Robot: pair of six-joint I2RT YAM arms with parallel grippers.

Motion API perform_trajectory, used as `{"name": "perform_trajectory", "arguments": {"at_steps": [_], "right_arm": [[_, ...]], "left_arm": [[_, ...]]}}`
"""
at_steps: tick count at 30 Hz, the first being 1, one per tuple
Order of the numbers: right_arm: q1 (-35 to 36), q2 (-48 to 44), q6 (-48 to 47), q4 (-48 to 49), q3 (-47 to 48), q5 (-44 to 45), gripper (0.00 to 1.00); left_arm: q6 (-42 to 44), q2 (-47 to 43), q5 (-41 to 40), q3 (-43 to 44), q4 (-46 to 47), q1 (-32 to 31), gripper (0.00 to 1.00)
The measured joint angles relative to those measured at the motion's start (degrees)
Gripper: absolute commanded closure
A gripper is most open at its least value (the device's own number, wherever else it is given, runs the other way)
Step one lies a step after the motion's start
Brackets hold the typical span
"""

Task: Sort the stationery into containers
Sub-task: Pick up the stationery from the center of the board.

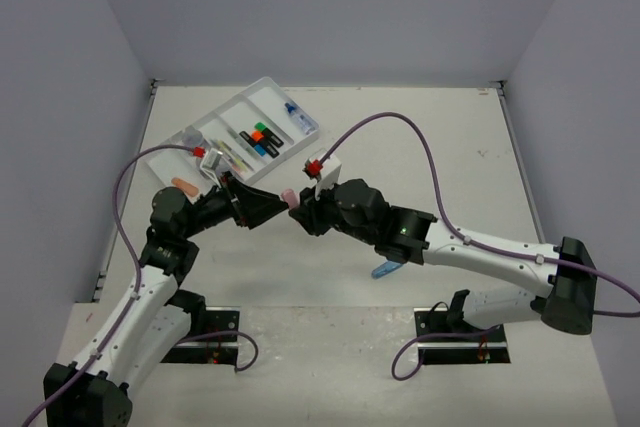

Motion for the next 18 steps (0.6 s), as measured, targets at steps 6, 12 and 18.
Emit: {"name": "perform_trajectory", "arguments": {"at_steps": [6, 12, 18], "right_arm": [[0.00, -0.82, -0.48, 0.07, -0.02, -1.89, 1.00], [0.12, -4.19, -0.45, 0.87, -0.11, -3.46, 1.00], [0.40, -5.00, -0.44, 1.73, -0.98, -3.14, 0.81]], "left_arm": [[-1.90, 0.98, -1.40, 0.80, 6.58, -4.31, 0.30], [-1.22, 4.17, -4.25, 1.70, 7.37, -7.52, 0.69], [-0.66, 5.22, -7.38, 2.29, 7.36, -11.25, 1.00]]}}
